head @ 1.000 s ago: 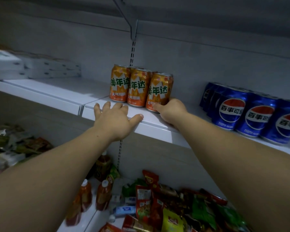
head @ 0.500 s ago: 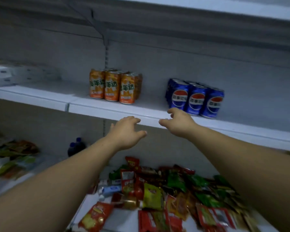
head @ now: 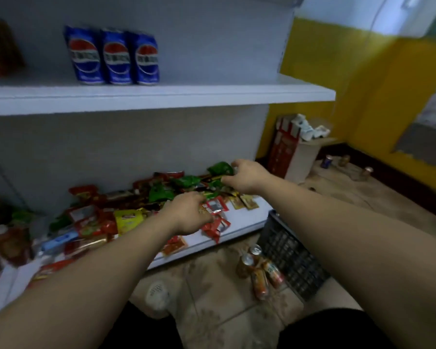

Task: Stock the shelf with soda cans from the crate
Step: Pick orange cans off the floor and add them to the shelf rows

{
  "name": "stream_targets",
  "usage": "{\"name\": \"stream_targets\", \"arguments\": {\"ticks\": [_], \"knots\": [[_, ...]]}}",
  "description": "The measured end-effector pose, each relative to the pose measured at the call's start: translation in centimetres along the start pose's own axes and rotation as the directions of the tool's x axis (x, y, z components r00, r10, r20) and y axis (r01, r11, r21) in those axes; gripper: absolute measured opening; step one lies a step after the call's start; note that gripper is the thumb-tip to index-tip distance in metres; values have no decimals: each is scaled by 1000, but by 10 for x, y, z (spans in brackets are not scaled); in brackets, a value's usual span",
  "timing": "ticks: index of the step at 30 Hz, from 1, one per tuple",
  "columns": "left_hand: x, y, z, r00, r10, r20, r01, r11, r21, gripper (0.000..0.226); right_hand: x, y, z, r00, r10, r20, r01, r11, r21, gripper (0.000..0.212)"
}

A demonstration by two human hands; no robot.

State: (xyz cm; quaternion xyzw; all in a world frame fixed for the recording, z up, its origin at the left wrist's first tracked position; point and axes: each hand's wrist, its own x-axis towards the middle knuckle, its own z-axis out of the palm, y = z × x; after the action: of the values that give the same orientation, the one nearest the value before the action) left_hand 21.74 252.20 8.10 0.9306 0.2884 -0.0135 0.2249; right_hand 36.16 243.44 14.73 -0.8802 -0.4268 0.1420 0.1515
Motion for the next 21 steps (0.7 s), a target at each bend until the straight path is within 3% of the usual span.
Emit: {"name": "stream_targets", "arguments": {"ticks": [4, 7, 11, 13, 18, 21], "knots": [[31, 17, 54, 989, 39, 139, -44, 999, 27, 63, 5, 75, 32, 986, 139, 94, -145, 987, 64, 63], [55, 24, 96, 963, 11, 270, -24, 999, 47, 77, 9, 129, 59, 956, 242, 165, -263, 958, 116, 71], [87, 30, 147, 921, -3, 389, -15, 999, 43, 71, 13, 194, 93, 906, 347, 243, -384, 914, 127, 53], [104, 28, 173, 896, -20, 443, 9, 1000, 28, 71, 20, 224, 114, 879, 390, 276, -435, 891, 126, 53], [146, 15, 234, 822, -67, 565, 67, 998, 21, 65, 54, 279, 185, 807, 458, 373, -526, 844, 102, 58], [170, 1, 268, 786, -88, 612, 128, 991, -22, 61, 80, 297, 225, 800, 405, 442, -507, 850, 140, 37]]}}
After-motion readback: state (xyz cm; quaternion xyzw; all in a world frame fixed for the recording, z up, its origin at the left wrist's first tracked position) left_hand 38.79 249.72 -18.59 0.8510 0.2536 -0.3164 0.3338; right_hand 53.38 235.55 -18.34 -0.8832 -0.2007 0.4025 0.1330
